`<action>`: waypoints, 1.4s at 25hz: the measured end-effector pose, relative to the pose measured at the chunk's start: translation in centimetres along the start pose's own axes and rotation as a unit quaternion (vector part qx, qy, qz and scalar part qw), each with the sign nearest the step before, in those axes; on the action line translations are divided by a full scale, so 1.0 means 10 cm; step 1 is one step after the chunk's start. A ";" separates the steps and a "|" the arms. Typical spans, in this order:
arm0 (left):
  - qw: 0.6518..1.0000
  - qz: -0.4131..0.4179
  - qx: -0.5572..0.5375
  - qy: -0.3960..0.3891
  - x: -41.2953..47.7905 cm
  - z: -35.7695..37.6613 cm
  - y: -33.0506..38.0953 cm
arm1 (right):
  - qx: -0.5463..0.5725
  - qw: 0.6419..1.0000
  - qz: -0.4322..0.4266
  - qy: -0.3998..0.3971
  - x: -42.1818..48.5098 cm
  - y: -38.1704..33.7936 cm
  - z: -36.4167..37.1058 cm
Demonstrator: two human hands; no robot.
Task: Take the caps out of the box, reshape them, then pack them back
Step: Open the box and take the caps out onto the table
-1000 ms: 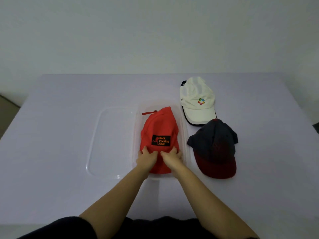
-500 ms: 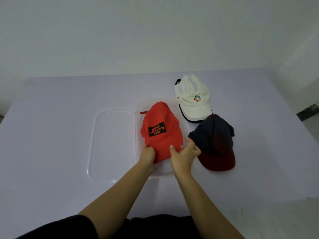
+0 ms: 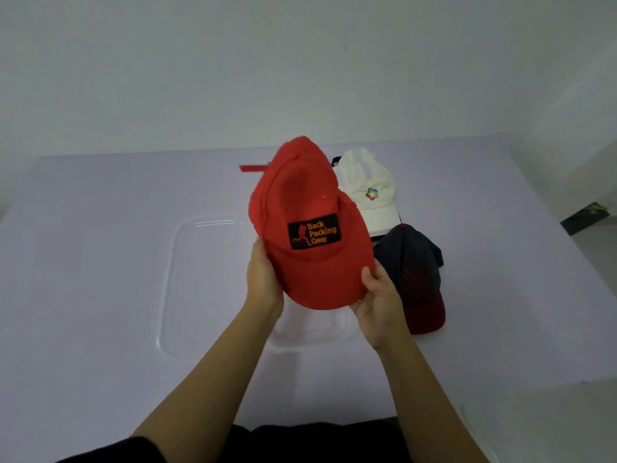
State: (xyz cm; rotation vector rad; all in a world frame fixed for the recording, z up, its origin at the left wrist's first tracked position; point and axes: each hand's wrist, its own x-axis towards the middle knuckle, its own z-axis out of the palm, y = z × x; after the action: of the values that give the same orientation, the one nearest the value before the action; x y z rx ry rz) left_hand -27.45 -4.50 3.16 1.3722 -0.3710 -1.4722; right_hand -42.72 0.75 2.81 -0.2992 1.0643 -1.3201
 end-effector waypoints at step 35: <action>0.812 0.174 0.542 -0.128 -0.80 2.43 -1.90 | -0.413 0.833 -0.068 0.363 1.24 -1.50 -3.11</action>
State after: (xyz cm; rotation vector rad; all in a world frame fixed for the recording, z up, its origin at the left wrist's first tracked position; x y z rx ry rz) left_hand -58.80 -0.05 -0.28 1.7937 -1.7484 -1.1110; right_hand -77.42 -2.95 -8.44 -0.5341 2.3023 -1.0269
